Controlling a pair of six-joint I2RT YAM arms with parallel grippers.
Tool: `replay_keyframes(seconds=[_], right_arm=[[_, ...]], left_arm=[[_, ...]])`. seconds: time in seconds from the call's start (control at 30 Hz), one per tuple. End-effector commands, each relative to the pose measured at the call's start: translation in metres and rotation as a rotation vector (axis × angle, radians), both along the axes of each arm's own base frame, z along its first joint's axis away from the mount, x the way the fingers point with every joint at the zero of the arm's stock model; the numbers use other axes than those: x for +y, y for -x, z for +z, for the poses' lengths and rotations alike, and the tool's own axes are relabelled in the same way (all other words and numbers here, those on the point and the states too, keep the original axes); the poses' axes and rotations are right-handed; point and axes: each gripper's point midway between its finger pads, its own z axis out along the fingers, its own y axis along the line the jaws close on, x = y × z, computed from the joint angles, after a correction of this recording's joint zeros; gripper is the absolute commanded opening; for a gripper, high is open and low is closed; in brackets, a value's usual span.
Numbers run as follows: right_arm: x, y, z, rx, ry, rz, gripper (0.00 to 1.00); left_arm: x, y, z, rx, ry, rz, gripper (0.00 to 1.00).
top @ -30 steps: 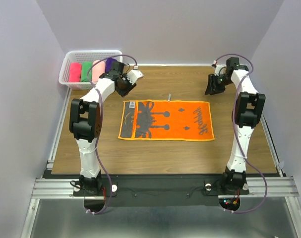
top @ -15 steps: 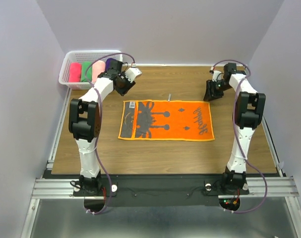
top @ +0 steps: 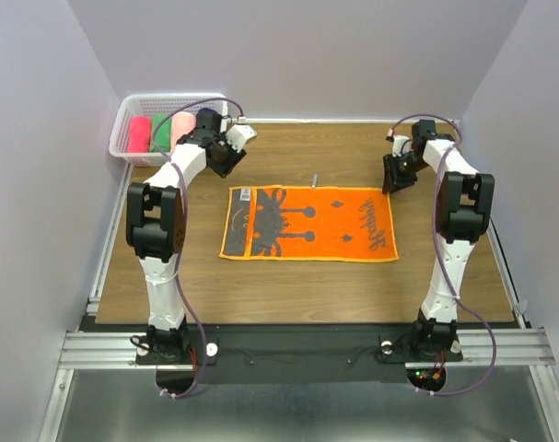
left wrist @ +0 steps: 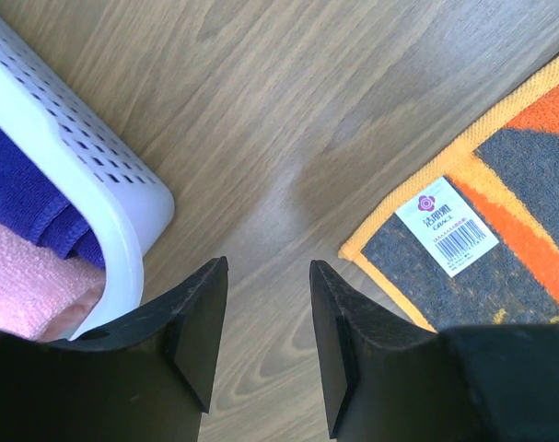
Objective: Roll the towels
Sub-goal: Flatten the towel
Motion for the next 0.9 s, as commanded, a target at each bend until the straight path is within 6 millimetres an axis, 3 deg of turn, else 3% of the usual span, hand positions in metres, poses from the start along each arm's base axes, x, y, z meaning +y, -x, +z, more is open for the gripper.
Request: replay_keyframes(seconds=[0.0,0.07,0.17,0.3,0.87], right_arm=[[0.002,0.001,-0.006,0.003,0.05,0.017,0.36],[0.004,-0.001,-0.007,0.003,0.043,0.014,0.25],[0.006,-0.003,-0.007,-0.001,0.035,0.014,0.19],[0.007,-0.003,-0.006,-0.004,0.027,0.024,0.01],[0.011,-0.009,0.006,-0.042,0.008,0.041,0.01]], left_arm=[[0.0,-0.005,-0.005,0.005,0.006,0.018,0.51],[0.0,-0.004,-0.012,0.018,0.004,0.016,0.51],[0.0,-0.002,-0.019,0.035,0.004,0.011,0.51],[-0.001,0.001,-0.031,0.065,0.004,-0.001,0.53],[-0.005,0.009,-0.056,0.162,0.013,-0.054,0.55]])
